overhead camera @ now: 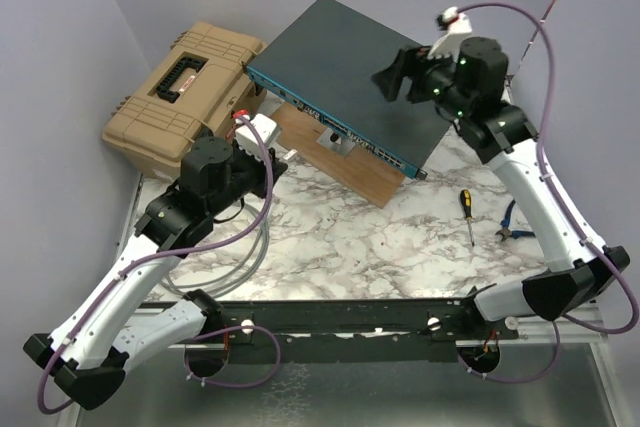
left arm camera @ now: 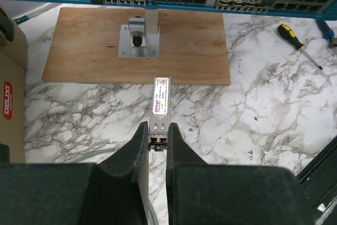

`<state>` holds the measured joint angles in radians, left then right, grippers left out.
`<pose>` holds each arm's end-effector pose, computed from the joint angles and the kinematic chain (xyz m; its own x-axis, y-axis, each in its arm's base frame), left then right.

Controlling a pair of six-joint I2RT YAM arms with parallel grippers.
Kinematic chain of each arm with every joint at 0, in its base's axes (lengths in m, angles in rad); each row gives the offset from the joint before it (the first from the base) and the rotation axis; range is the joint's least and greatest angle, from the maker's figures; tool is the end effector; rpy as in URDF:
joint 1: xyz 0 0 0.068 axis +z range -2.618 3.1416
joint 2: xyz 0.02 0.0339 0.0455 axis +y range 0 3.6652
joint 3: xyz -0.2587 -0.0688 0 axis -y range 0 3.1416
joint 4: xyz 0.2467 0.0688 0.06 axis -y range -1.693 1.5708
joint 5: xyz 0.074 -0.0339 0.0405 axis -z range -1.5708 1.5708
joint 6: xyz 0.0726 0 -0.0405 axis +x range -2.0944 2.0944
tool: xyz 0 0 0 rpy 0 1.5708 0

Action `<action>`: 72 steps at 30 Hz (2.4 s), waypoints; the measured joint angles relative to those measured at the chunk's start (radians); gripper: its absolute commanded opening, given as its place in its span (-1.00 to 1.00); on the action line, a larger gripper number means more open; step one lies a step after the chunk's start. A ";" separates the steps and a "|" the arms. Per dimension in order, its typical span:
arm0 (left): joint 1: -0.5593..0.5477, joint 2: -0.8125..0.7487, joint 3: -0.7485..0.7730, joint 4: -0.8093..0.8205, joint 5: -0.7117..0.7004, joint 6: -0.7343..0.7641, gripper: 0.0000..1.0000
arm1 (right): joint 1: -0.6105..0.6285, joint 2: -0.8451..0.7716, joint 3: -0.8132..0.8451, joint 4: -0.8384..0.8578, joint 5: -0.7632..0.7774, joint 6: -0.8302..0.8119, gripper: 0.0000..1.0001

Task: Insert the plug into the switch port
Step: Insert the connector into the switch port.

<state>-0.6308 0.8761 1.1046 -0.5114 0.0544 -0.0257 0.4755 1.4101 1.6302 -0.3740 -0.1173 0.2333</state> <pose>0.1768 -0.1340 0.3857 -0.2416 0.1447 -0.9595 0.6251 0.7795 -0.0398 0.3078 0.1681 0.4589 -0.2615 0.1236 -0.9573 -0.5108 0.8238 0.2459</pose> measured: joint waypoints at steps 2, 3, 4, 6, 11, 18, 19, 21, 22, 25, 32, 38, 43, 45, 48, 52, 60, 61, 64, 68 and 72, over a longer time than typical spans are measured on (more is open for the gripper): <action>0.000 0.020 0.002 0.002 -0.020 -0.011 -1.00 | -0.081 0.002 0.008 -0.015 -0.002 0.047 0.80; 0.000 0.029 0.002 0.002 -0.037 -0.018 -1.00 | -0.124 -0.002 0.007 -0.021 -0.003 0.070 0.81; 0.000 0.034 0.002 0.002 -0.050 -0.021 -1.00 | -0.154 -0.005 0.002 -0.022 0.000 0.089 0.81; 0.000 0.038 0.002 0.009 -0.082 -0.028 -1.00 | -0.216 -0.029 -0.041 -0.015 0.004 0.140 0.83; 0.000 0.042 0.002 0.031 -0.120 -0.034 -1.00 | -0.304 -0.088 -0.118 -0.031 0.005 0.219 0.99; 0.000 0.098 0.030 0.053 -0.158 -0.011 -1.00 | -0.387 -0.091 -0.134 -0.031 -0.017 0.282 0.99; 0.000 0.106 0.033 0.056 -0.158 -0.006 -1.00 | -0.405 -0.091 -0.143 -0.031 -0.025 0.294 0.99; 0.000 0.117 0.034 0.061 -0.159 0.002 -1.00 | -0.463 -0.094 -0.182 -0.024 -0.045 0.329 0.99; 0.000 0.122 0.034 0.062 -0.158 0.005 -1.00 | -0.499 -0.100 -0.212 -0.013 -0.063 0.349 0.99; 0.000 0.127 0.034 0.077 -0.157 0.009 -1.00 | -0.642 -0.135 -0.345 0.044 -0.146 0.431 0.99; 0.000 0.126 0.033 0.138 -0.150 0.012 -1.00 | -0.814 -0.146 -0.544 0.208 -0.342 0.610 0.83; 0.000 0.118 -0.005 0.220 -0.137 -0.003 -1.00 | -0.811 -0.077 -0.605 0.460 -0.513 0.747 0.75; 0.000 0.119 -0.043 0.268 -0.123 -0.028 -1.00 | -0.820 -0.042 -0.640 0.595 -0.574 0.837 0.75; 0.000 0.126 -0.049 0.285 -0.119 -0.038 -1.00 | -0.821 -0.037 -0.643 0.618 -0.586 0.850 0.74; 0.000 0.143 -0.050 0.311 -0.108 -0.046 -1.00 | -0.824 -0.029 -0.657 0.653 -0.600 0.874 0.74; 0.000 0.169 -0.051 0.337 -0.098 -0.054 -1.00 | -0.824 -0.028 -0.669 0.682 -0.606 0.895 0.74; 0.000 0.203 -0.053 0.354 -0.089 -0.066 -1.00 | -0.824 -0.035 -0.682 0.688 -0.598 0.896 0.74; 0.000 0.203 -0.053 0.354 -0.089 -0.068 -1.00 | -0.824 -0.039 -0.686 0.690 -0.597 0.897 0.74; 0.000 0.206 -0.054 0.357 -0.089 -0.071 -1.00 | -0.824 -0.053 -0.701 0.703 -0.598 0.905 0.74; 0.000 0.221 -0.054 0.366 -0.089 -0.079 -1.00 | -0.816 -0.079 -0.702 0.736 -0.598 0.913 0.74; 0.000 0.246 -0.054 0.375 -0.088 -0.088 -1.00 | -0.814 -0.105 -0.702 0.748 -0.593 0.914 0.74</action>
<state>-0.6304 1.1217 1.0504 -0.1364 -0.0338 -0.1139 -0.3386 1.3056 0.9283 0.3740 -0.7105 1.1469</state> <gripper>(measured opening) 0.108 0.869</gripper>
